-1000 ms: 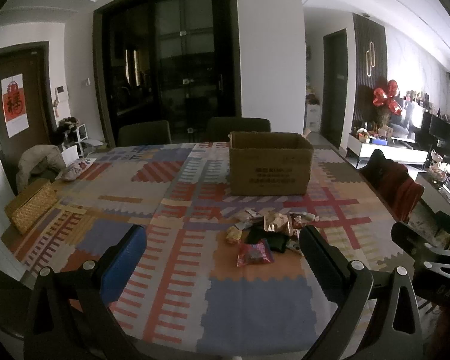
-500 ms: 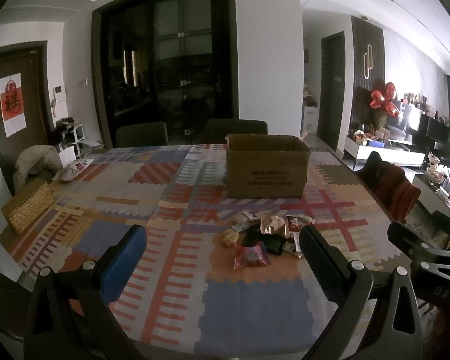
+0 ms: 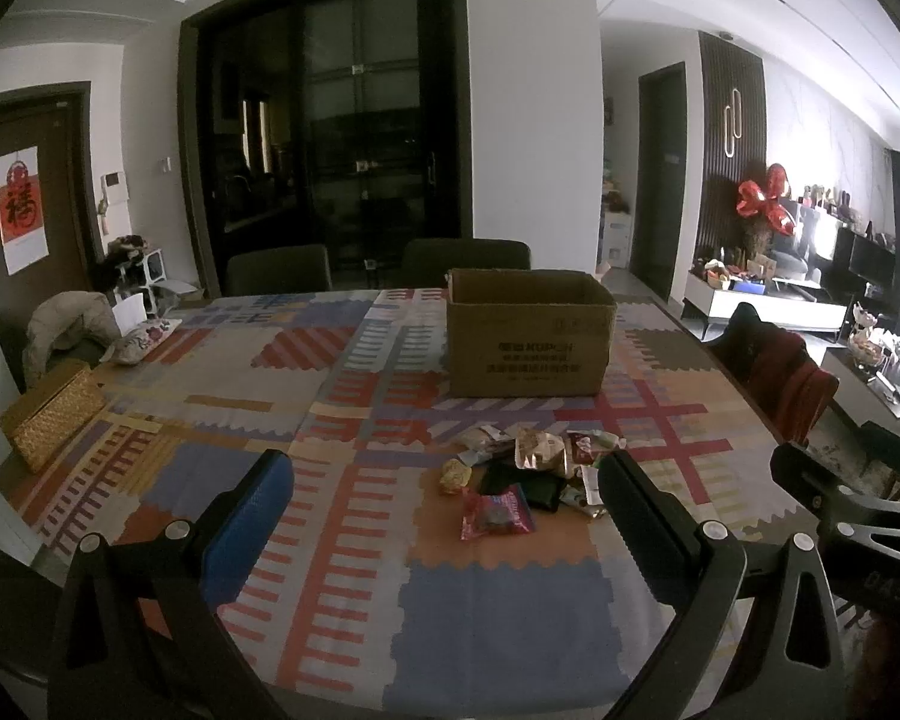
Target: Organize snacks
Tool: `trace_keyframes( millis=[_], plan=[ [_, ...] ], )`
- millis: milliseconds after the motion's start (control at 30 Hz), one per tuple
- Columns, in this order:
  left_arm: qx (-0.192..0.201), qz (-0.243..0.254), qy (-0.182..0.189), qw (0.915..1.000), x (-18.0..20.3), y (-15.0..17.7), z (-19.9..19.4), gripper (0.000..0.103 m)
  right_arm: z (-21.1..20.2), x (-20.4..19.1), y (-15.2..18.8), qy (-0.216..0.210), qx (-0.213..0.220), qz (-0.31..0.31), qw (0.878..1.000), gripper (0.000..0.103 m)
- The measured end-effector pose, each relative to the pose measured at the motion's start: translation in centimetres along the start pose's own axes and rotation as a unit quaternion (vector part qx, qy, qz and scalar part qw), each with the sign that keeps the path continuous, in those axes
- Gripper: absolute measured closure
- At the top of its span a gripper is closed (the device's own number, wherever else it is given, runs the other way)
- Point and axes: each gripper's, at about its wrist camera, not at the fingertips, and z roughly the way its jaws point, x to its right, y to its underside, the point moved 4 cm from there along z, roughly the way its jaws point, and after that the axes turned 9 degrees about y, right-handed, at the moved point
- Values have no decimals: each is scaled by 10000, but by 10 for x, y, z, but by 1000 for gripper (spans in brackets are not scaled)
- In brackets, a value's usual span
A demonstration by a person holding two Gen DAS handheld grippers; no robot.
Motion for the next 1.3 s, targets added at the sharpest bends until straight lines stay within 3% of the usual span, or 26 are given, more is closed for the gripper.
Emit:
trace_keyframes(
  millis=[933, 1300],
  plan=[
    [-43, 5, 35, 10000, 8, 3, 3, 0, 2, 0, -1, 3, -19, 2, 10000, 0],
    [-557, -73, 340, 9978, 8, 12, 36, 0, 41, -8, 8, -94, -459, 22, 9989, 0]
  ],
)
